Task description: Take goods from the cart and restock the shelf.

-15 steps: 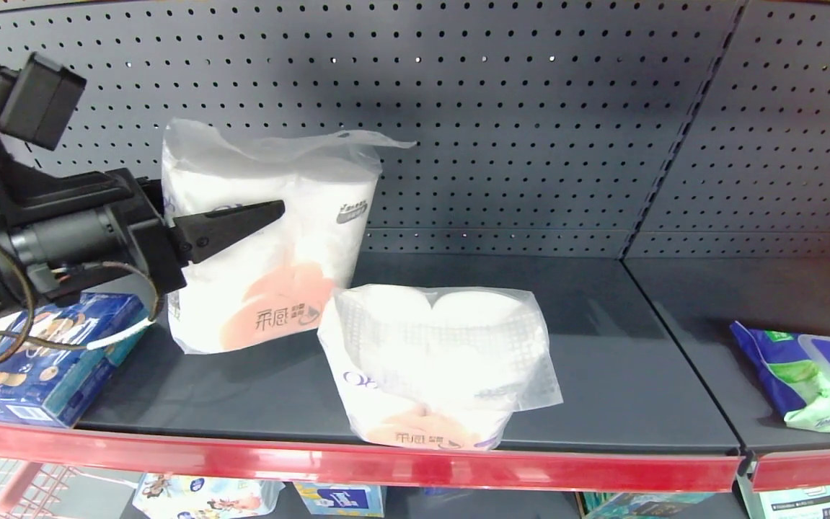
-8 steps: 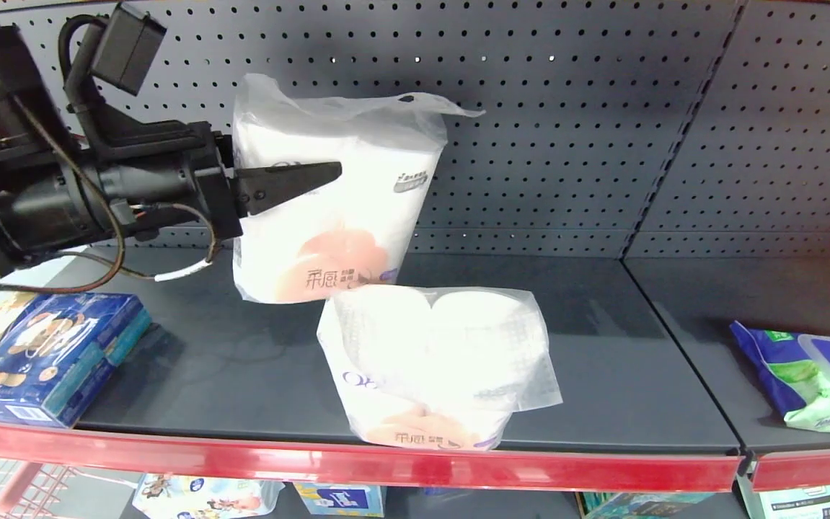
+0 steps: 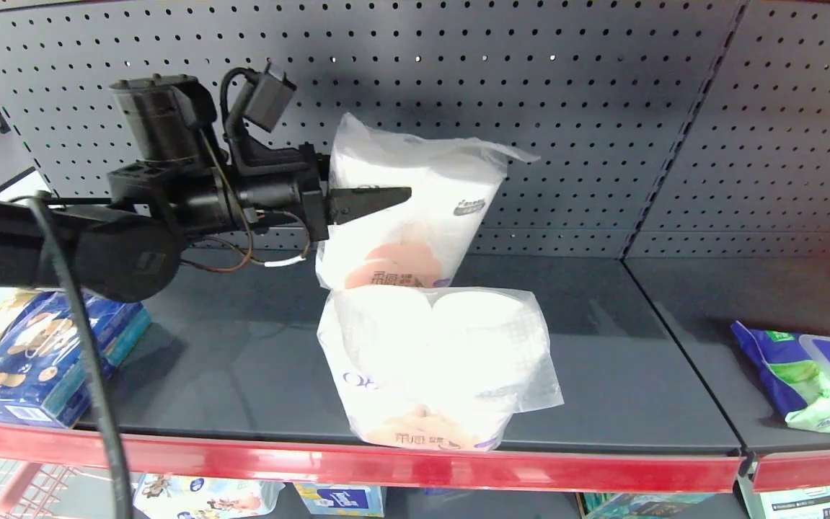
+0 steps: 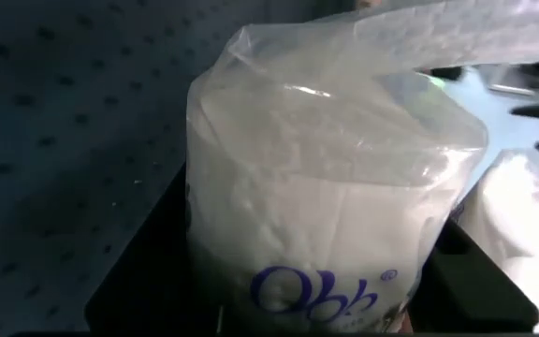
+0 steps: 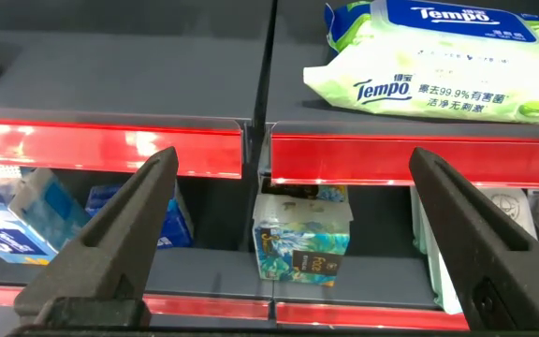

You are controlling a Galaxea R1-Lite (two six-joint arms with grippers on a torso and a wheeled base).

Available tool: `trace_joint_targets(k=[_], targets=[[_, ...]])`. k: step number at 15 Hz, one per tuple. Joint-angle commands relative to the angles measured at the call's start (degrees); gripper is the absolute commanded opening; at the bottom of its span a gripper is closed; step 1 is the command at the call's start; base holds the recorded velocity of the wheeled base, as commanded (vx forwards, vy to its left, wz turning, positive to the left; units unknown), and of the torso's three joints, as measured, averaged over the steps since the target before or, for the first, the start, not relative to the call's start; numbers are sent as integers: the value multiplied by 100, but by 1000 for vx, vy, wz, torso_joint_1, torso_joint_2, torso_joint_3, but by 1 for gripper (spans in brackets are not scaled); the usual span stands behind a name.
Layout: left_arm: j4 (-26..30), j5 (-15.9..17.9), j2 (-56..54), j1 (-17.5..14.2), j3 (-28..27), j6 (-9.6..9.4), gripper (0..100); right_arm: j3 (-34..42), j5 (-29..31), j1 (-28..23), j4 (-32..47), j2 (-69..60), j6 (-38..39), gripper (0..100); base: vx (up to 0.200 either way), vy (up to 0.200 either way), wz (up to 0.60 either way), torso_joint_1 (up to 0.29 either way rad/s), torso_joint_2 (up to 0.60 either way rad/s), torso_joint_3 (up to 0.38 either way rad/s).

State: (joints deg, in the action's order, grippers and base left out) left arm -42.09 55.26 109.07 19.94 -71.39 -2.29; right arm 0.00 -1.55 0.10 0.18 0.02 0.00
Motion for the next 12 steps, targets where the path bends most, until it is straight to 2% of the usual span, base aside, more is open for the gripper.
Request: trace_joint_targets(k=[1, 6, 12], targets=[[-80, 187, 703, 115, -358, 1, 0, 0, -3, -1, -1, -2, 0, 100, 0, 0, 0, 0, 0, 0], [-150, 424, 1099, 133, -490, -8, 0, 0, -3, -1, -1, -2, 0, 100, 0, 0, 0, 0, 0, 0], [-124, 477, 1020, -34, 46, 1, 0, 0, -3, -1, -1, -2, 0, 100, 0, 0, 0, 0, 0, 0]])
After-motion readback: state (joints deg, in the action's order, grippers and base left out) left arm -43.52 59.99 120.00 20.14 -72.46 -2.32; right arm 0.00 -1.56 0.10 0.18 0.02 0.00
